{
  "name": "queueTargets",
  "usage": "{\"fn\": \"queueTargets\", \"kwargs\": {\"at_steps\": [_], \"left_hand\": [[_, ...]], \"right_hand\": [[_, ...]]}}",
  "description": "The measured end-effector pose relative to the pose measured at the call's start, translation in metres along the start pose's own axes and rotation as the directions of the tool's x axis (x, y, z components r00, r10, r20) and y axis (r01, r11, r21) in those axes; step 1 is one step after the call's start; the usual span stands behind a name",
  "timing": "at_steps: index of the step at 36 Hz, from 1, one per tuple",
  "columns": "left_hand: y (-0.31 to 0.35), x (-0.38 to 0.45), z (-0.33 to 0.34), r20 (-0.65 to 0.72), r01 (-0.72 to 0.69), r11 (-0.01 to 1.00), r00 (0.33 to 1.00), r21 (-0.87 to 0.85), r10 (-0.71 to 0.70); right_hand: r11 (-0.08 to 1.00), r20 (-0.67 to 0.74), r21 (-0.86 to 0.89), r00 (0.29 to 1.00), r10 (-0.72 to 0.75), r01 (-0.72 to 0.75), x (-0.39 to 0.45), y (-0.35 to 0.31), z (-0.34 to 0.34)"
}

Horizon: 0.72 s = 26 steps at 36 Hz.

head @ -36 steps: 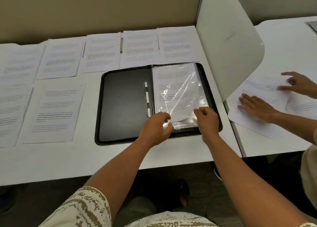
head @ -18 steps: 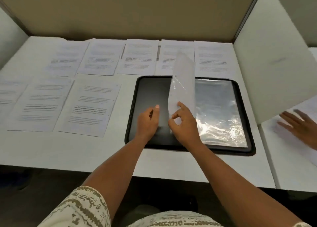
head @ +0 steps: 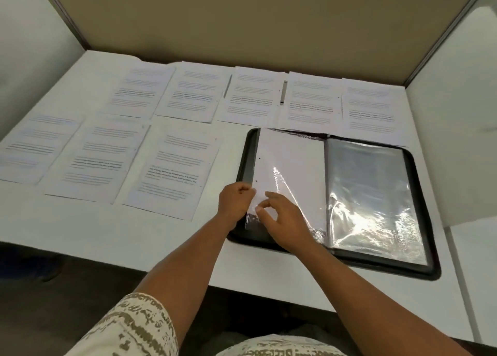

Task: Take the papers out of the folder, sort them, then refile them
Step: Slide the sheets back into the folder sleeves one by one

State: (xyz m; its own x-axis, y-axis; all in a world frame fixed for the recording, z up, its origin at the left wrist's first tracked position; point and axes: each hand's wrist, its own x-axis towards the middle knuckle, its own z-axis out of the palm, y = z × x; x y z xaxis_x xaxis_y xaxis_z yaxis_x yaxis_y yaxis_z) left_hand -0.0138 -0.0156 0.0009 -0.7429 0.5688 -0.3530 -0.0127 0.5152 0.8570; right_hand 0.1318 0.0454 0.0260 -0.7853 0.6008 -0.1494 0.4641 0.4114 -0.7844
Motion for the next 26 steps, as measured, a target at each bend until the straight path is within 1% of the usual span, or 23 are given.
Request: {"fn": "queueTargets", "kwargs": {"at_steps": [3,5,7,9,10,12,14,18,22,26], "left_hand": [[-0.005,0.005,-0.001,-0.043,0.0,0.997,0.999,0.075,0.003],[-0.007,0.009,0.001,-0.07,0.011,0.993,0.998,0.12,-0.003],[-0.008,0.01,0.003,-0.1,0.025,0.985,0.995,0.173,-0.007],[-0.01,0.011,0.005,-0.116,0.025,0.973,0.993,0.231,0.002],[-0.01,0.012,0.008,-0.121,0.028,0.964,0.993,0.265,0.004],[-0.011,0.012,0.012,-0.128,0.045,0.941,0.992,0.334,-0.002],[-0.011,0.012,0.016,-0.14,0.06,0.918,0.99,0.391,-0.006],[-0.013,0.01,0.018,-0.144,0.031,0.889,0.989,0.456,0.04],[-0.013,0.009,0.015,-0.132,0.001,0.872,0.988,0.489,0.074],[-0.013,0.009,0.006,-0.138,-0.028,0.874,0.985,0.485,0.108]], "right_hand": [[1.0,-0.087,-0.021,0.996,-0.022,0.021,0.011,0.012,-0.006],[0.993,-0.113,-0.119,0.993,-0.027,0.014,0.022,0.027,-0.009],[0.959,-0.067,-0.283,0.997,-0.022,0.002,0.035,0.042,-0.012],[0.897,0.025,-0.441,1.0,0.017,-0.004,0.042,0.05,-0.013],[0.864,0.077,-0.503,0.997,0.032,0.011,0.044,0.054,-0.013],[0.822,0.149,-0.566,0.988,0.03,0.06,0.045,0.06,-0.012],[0.804,0.167,-0.589,0.986,0.026,0.079,0.043,0.065,-0.011],[0.799,0.134,-0.598,0.991,0.02,0.065,0.042,0.065,-0.006],[0.828,0.091,-0.561,0.995,0.039,0.019,0.048,0.06,-0.005],[0.86,0.055,-0.509,0.998,-0.006,0.033,0.055,0.052,-0.002]]}}
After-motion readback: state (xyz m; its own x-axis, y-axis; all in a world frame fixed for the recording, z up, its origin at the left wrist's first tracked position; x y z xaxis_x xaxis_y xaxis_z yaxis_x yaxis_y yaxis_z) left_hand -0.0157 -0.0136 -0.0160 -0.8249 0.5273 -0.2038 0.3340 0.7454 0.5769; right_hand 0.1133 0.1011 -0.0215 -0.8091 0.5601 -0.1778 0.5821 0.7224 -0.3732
